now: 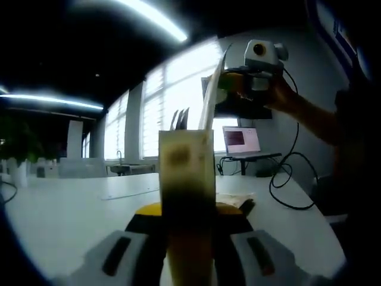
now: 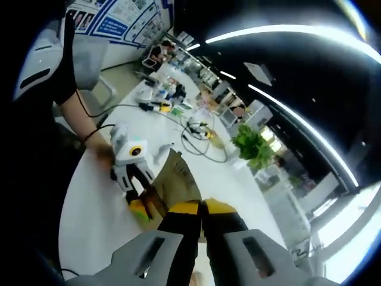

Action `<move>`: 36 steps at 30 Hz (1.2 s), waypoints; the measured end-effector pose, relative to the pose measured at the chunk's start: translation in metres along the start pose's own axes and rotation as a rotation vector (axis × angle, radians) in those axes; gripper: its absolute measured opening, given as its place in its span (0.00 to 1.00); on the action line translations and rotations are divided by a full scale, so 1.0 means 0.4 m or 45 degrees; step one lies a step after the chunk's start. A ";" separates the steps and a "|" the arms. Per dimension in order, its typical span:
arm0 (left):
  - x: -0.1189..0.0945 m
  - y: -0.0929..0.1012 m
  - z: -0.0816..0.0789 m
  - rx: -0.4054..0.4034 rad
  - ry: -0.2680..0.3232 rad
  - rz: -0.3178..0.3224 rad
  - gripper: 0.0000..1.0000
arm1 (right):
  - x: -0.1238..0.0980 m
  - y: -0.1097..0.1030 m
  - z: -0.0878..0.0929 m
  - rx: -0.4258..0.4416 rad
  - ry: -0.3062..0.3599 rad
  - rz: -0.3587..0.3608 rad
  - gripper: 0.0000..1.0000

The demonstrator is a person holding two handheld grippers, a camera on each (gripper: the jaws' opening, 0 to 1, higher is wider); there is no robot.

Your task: Extract single mask from mask box in order stack masks on table

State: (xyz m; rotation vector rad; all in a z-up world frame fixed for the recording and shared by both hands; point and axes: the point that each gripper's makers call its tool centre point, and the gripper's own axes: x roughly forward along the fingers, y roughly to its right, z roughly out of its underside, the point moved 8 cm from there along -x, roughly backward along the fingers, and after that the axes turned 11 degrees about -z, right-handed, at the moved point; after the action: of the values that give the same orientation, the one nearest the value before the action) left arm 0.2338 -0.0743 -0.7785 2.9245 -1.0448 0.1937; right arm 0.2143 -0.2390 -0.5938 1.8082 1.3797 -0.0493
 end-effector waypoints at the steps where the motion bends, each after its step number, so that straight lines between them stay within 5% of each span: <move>1: 0.000 0.000 0.000 0.000 0.000 0.000 0.31 | -0.005 0.001 -0.002 0.005 0.008 0.014 0.00; 36: 0.001 0.004 -0.004 -0.008 -0.001 -0.004 0.31 | -0.191 0.006 -0.046 0.113 0.245 0.419 0.00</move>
State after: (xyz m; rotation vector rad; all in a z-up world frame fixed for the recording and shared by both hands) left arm 0.2329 -0.0754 -0.7769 2.9210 -1.0388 0.1891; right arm 0.1781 -0.2870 -0.5428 2.1387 1.2054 0.2460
